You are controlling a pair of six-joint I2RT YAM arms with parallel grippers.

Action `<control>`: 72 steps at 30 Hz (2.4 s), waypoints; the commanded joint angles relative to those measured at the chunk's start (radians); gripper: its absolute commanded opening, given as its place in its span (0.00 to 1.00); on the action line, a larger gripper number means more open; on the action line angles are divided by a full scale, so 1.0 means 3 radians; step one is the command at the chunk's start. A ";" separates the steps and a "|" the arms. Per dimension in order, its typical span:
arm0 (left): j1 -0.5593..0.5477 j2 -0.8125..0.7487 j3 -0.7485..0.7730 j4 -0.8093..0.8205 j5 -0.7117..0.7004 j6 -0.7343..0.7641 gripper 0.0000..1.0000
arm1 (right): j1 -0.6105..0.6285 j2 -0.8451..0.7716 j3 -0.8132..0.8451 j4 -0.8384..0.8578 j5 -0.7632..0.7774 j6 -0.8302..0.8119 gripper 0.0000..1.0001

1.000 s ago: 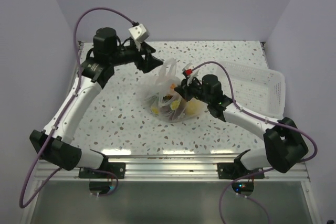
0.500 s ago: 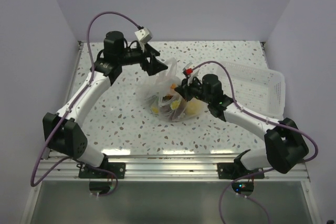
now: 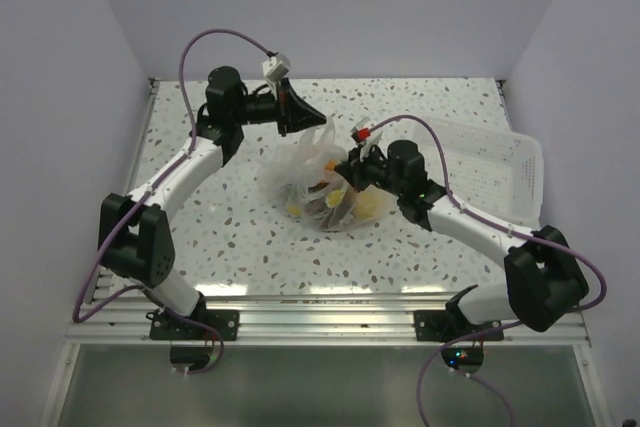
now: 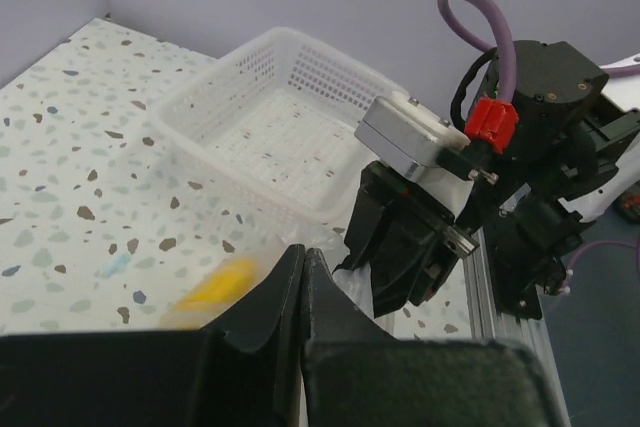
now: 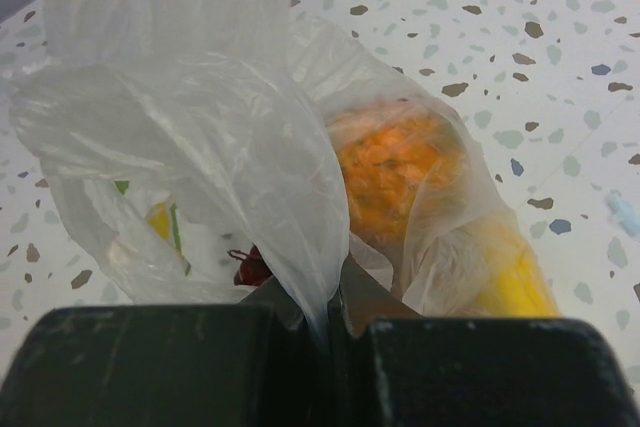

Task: Place the fake fruits into the plastic bag and tie a complex knot
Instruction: Tie the plastic bag at the center of the board.

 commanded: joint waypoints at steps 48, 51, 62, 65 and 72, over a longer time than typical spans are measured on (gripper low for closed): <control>-0.0396 -0.0083 -0.0193 0.0137 -0.0569 0.0084 0.00 | -0.0098 0.0179 0.0532 -0.0307 -0.1206 -0.0055 0.32; -0.0453 -0.0104 -0.0214 0.0106 -0.0533 0.0156 0.00 | -0.0093 0.0225 0.0573 -0.0312 -0.1226 -0.0029 0.34; -0.0606 -0.0155 -0.0403 0.0126 -0.0727 0.0222 0.00 | -0.0088 0.0251 0.0594 -0.0210 -0.1293 0.0089 0.37; -0.0626 -0.0140 -0.0403 0.0070 -0.0722 0.0263 0.00 | -0.0093 0.0256 0.0599 -0.0235 -0.1323 0.0083 0.40; -0.0637 -0.0114 -0.0373 -0.0011 -0.0702 0.0386 0.00 | -0.0098 0.0251 0.0604 -0.0296 -0.1380 0.0017 0.51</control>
